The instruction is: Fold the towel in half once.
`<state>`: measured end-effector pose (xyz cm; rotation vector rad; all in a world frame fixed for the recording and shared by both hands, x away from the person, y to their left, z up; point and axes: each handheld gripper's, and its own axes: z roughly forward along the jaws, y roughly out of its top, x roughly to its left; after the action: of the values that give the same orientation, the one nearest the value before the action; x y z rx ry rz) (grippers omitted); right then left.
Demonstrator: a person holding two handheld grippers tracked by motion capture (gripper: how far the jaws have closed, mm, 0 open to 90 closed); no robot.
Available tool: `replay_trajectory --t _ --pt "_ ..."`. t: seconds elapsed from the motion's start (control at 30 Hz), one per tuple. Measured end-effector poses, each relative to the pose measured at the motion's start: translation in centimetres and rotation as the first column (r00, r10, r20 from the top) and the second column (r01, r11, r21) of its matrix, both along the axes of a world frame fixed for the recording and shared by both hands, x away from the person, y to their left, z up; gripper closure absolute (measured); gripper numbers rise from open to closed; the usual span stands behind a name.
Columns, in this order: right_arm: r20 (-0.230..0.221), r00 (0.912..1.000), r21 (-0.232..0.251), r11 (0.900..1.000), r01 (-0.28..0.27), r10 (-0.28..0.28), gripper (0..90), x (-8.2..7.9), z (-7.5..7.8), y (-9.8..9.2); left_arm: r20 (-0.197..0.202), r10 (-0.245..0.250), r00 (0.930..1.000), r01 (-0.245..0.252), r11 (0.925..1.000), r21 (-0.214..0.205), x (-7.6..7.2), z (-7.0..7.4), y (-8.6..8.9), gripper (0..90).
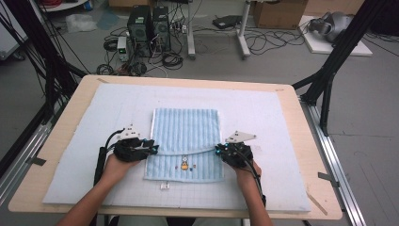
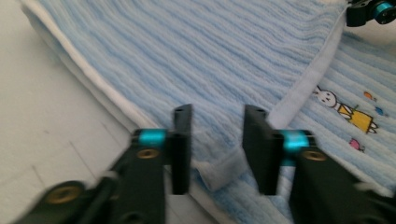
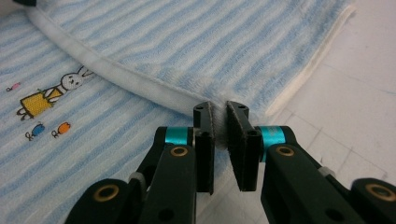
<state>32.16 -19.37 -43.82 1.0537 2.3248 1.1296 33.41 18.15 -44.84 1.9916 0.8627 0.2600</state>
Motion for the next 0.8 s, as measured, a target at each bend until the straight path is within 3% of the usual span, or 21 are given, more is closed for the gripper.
replay_trajectory --t 0.1,0.17,0.27,0.33,0.47,0.8 --pt "-0.002 1.0000 0.001 1.0000 0.000 0.000 81.4 0.0 0.0 0.0 0.022 -0.016 0.9996 0.014 0.9980 0.062 -0.2 -0.2 -0.5 52.4" --pt "-0.003 1.0000 -0.002 1.0000 0.001 -0.001 81.3 0.0 -0.1 0.1 0.049 -0.017 0.9987 0.012 0.9948 0.101 -0.3 -0.1 -0.8 61.3" --pt "-0.008 1.0000 0.001 1.0000 0.000 0.000 81.3 0.0 -0.1 0.2 0.076 -0.020 0.9969 0.011 0.9930 0.117 -0.4 0.0 -0.8 80.0" --pt "-0.001 1.0000 -0.002 1.0000 -0.001 0.001 81.3 0.0 0.0 0.2 0.093 -0.021 0.9954 0.011 0.9943 0.106 -0.6 0.2 -0.7 83.6" --pt "0.009 1.0000 0.007 1.0000 0.001 -0.001 81.4 -0.2 0.3 0.1 0.118 -0.004 0.9930 0.000 0.9995 0.031 -0.7 1.0 0.0 83.3" --pt "0.034 0.9994 0.024 0.9997 0.001 -0.002 81.4 -1.5 1.2 -0.1 0.123 -0.017 0.9922 0.020 0.9995 -0.023 -2.2 1.4 0.6 82.9"
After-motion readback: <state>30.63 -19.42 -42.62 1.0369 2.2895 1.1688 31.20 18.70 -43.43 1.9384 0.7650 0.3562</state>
